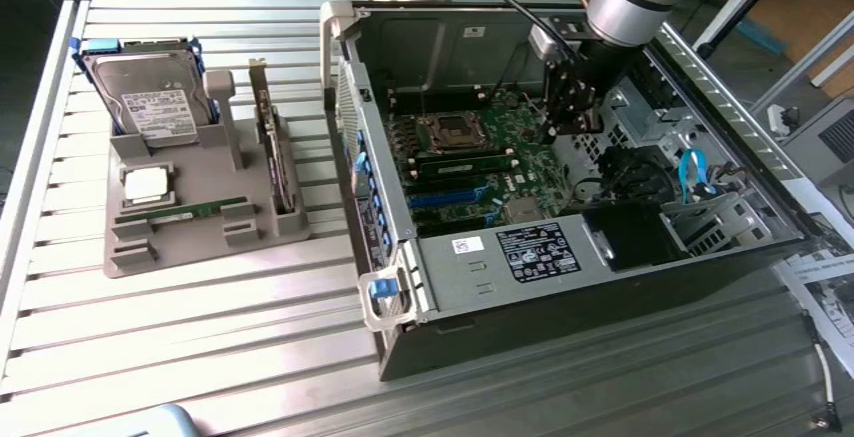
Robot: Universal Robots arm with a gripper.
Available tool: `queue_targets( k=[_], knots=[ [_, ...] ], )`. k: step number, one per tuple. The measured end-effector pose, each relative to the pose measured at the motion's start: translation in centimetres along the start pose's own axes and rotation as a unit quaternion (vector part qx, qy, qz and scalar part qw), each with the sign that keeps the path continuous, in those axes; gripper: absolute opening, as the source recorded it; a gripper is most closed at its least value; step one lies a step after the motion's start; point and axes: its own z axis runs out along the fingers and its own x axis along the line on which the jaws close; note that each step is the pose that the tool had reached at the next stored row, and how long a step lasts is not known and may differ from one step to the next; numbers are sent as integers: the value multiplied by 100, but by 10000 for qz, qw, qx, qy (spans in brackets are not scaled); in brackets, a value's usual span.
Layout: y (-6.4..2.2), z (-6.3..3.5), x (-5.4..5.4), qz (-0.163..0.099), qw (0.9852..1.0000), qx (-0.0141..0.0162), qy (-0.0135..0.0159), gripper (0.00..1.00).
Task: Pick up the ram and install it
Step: 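Insert the ram into the slot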
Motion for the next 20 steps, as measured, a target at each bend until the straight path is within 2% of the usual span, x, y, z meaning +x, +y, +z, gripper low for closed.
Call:
queue_targets(
  k=[12, 20],
  knots=[
    [4, 0, -39, 0, 10000, 0, 0, 11],
    [95, 3, -34, 0, 10000, 1, 0, 11]
  ],
)
